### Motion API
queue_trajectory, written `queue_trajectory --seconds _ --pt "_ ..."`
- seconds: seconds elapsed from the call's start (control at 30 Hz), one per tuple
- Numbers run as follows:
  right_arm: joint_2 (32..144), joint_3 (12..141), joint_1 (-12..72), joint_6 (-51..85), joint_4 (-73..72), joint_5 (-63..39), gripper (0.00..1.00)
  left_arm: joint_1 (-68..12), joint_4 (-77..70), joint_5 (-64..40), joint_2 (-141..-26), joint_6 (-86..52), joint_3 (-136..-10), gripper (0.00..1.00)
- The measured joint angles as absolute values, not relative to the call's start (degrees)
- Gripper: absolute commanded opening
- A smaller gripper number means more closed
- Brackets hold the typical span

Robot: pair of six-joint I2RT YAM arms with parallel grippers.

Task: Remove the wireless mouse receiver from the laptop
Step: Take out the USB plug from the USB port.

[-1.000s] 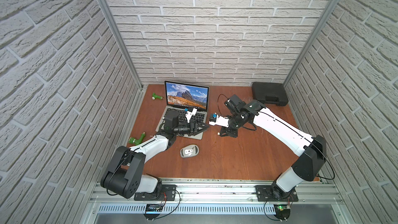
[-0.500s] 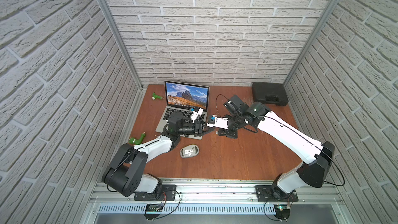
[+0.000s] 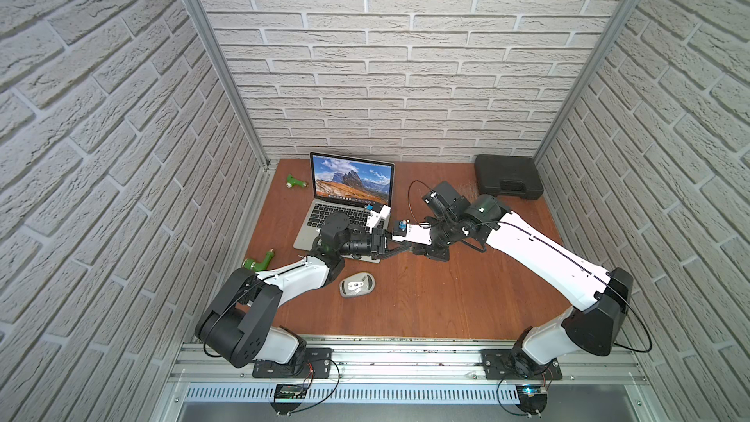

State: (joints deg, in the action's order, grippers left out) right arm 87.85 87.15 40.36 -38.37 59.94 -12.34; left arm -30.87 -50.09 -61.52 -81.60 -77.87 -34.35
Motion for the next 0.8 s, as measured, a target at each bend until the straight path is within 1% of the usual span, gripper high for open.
queue_trajectory --seconds 0.13,0.3,0.8 --pt "87.83 87.13 40.36 -38.48 59.57 -12.03 0.03 -31.0 -49.47 -61.78 -81.62 -77.71 -34.35 0.34" --pt "87.83 87.13 40.36 -39.03 59.4 -11.62 0.02 -31.38 -47.94 -62.06 -81.87 -76.99 -34.72 0.28" --pt "88.01 87.31 40.36 -39.53 59.53 -10.59 0.02 -31.97 -44.03 -62.06 -82.0 -74.39 -35.57 0.21"
